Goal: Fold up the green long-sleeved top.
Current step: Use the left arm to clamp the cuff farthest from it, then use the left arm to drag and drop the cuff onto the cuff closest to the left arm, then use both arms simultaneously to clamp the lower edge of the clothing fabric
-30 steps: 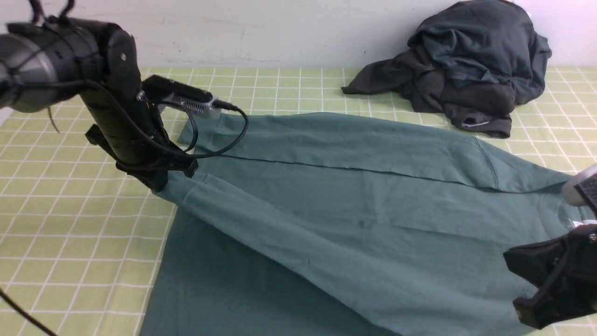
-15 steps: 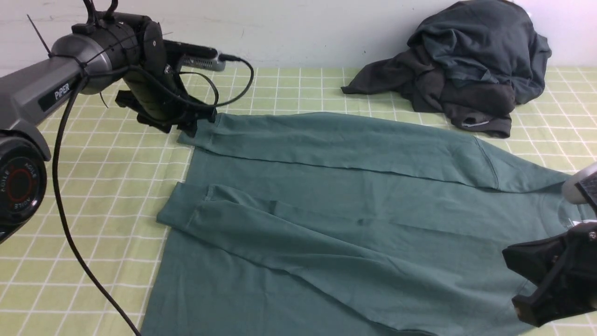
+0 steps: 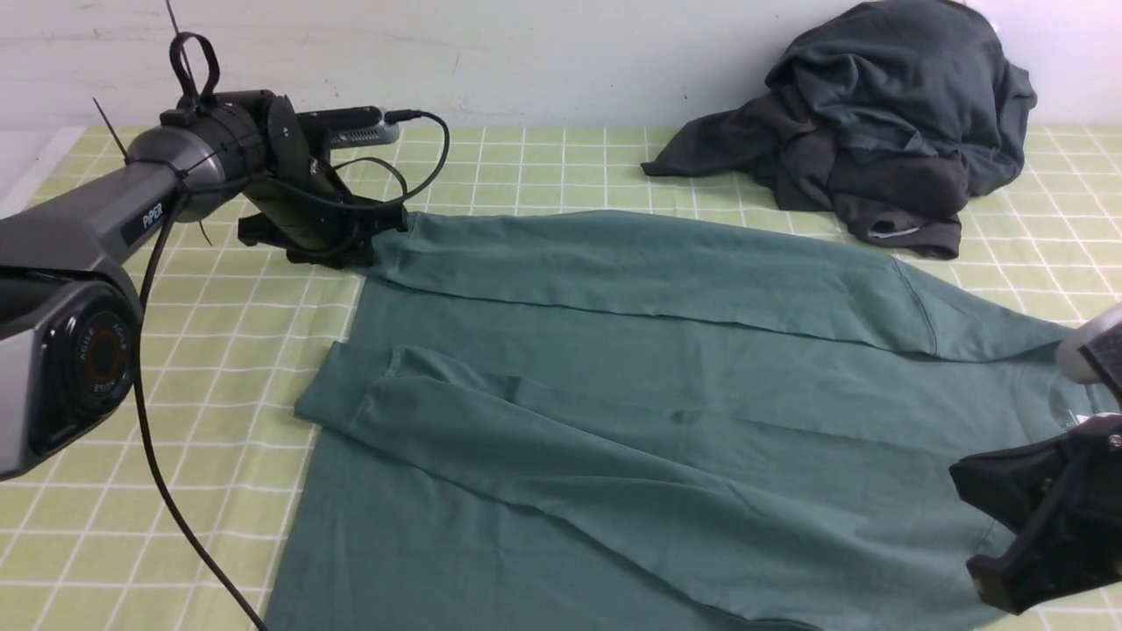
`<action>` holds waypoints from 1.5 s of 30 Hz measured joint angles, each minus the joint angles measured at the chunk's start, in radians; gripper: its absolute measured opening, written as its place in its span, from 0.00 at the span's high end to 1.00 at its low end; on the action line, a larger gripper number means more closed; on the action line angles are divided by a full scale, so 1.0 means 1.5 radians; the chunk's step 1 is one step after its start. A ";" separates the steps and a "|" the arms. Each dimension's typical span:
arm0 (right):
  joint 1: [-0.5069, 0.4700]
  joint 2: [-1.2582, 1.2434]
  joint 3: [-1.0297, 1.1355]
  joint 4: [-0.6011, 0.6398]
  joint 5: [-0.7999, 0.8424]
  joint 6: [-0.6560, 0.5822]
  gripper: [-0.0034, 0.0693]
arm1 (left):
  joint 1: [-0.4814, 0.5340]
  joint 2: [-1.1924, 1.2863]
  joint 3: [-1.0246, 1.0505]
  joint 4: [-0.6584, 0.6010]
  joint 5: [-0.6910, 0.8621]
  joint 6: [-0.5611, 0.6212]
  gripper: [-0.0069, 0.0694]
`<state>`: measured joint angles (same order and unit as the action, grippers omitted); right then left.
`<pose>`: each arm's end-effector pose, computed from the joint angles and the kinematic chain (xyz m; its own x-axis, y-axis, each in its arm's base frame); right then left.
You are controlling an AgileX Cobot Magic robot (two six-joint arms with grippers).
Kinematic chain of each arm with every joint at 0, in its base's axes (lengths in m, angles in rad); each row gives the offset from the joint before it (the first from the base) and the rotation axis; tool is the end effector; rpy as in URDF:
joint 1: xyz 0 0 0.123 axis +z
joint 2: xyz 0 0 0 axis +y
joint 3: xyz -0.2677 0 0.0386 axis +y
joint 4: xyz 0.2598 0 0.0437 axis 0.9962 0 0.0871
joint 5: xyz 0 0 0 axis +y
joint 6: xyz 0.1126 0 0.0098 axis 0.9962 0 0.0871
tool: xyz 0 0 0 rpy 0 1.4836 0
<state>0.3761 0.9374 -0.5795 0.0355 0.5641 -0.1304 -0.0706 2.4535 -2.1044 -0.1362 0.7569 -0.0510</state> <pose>0.1919 0.0781 0.2278 -0.6477 -0.3635 -0.6696 -0.4462 0.8933 -0.0533 0.5477 -0.0493 0.1198 -0.8552 -0.0890 -0.5105 -0.0088 0.9875 -0.1574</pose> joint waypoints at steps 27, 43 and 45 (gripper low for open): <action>0.000 0.000 -0.001 -0.002 0.008 -0.002 0.97 | -0.035 -0.428 0.460 0.024 0.303 0.073 0.87; 0.000 0.000 -0.001 0.030 0.031 -0.002 0.97 | -0.185 -0.620 0.727 0.083 0.231 0.154 0.32; 0.000 0.000 -0.001 0.030 0.033 -0.002 0.97 | -0.230 -0.661 0.786 0.091 0.201 0.232 0.31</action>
<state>0.3761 0.9374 -0.5803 0.0801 0.6137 -0.1333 -0.4148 1.4626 -0.9258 0.0000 1.0577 0.2971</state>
